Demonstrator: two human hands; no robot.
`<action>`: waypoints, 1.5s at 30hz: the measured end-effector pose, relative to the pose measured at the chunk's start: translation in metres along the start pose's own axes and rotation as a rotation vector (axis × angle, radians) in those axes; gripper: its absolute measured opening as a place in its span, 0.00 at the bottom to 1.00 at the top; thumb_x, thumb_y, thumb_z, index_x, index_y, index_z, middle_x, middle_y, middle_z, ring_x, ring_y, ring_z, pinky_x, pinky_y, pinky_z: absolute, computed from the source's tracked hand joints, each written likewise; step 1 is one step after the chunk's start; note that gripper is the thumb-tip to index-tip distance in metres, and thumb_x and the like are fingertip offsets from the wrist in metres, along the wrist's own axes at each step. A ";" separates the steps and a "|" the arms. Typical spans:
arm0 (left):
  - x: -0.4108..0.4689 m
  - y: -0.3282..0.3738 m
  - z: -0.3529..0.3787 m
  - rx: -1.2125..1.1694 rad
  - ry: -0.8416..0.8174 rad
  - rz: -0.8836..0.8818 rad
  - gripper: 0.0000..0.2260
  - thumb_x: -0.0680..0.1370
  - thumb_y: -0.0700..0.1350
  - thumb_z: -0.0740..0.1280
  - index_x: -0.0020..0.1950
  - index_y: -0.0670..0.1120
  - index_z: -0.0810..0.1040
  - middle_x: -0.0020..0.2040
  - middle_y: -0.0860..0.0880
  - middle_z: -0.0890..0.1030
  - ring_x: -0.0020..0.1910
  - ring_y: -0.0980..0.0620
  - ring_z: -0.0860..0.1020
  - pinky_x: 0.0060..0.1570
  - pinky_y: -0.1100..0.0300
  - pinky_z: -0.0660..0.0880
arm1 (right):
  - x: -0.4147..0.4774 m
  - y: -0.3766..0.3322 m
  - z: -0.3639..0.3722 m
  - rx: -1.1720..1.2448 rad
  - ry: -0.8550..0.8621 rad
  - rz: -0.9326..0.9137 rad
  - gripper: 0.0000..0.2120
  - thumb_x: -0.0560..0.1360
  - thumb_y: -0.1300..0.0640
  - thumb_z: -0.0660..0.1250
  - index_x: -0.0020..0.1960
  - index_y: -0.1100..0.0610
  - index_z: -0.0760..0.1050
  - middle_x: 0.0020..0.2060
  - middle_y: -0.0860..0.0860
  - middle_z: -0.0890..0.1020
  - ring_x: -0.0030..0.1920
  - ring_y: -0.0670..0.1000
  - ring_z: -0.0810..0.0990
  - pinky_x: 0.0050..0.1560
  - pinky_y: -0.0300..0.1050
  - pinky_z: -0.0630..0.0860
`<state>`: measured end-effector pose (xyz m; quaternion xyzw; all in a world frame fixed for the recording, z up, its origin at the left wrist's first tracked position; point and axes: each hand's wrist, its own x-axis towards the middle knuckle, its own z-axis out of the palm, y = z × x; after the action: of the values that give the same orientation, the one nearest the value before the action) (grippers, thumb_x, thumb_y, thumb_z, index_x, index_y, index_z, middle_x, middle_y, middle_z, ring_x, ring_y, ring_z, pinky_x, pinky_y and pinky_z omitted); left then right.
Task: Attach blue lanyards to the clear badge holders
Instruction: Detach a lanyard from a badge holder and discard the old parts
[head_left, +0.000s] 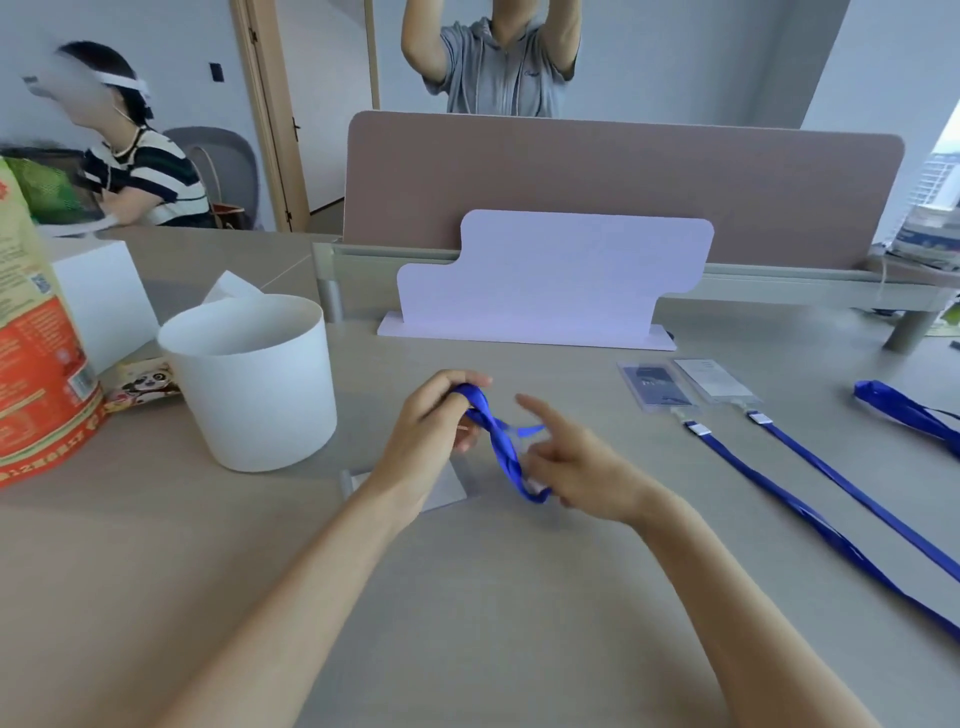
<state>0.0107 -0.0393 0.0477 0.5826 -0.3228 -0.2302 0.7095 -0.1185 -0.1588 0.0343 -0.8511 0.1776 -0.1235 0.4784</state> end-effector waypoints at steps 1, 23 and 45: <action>-0.002 0.004 -0.003 -0.021 -0.014 0.012 0.16 0.78 0.32 0.53 0.48 0.44 0.79 0.34 0.47 0.72 0.29 0.50 0.66 0.32 0.59 0.63 | 0.004 -0.003 0.008 -0.085 -0.073 0.000 0.28 0.76 0.67 0.60 0.72 0.48 0.61 0.27 0.45 0.72 0.27 0.43 0.69 0.30 0.33 0.67; 0.031 0.131 -0.210 0.741 0.340 0.426 0.22 0.70 0.24 0.56 0.48 0.43 0.84 0.51 0.45 0.75 0.52 0.51 0.73 0.57 0.63 0.71 | 0.155 -0.233 0.110 0.072 0.019 0.035 0.07 0.78 0.66 0.55 0.46 0.59 0.71 0.37 0.54 0.77 0.23 0.45 0.80 0.23 0.36 0.70; 0.021 0.097 -0.068 0.902 -0.043 0.421 0.16 0.78 0.34 0.56 0.55 0.48 0.80 0.58 0.48 0.76 0.61 0.49 0.71 0.52 0.63 0.64 | 0.065 -0.136 0.020 0.076 0.470 -0.099 0.17 0.78 0.60 0.59 0.65 0.54 0.75 0.63 0.49 0.77 0.58 0.51 0.79 0.60 0.54 0.77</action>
<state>0.0697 0.0129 0.1389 0.7489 -0.5154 0.0685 0.4110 -0.0269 -0.1054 0.1430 -0.7881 0.2374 -0.3478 0.4491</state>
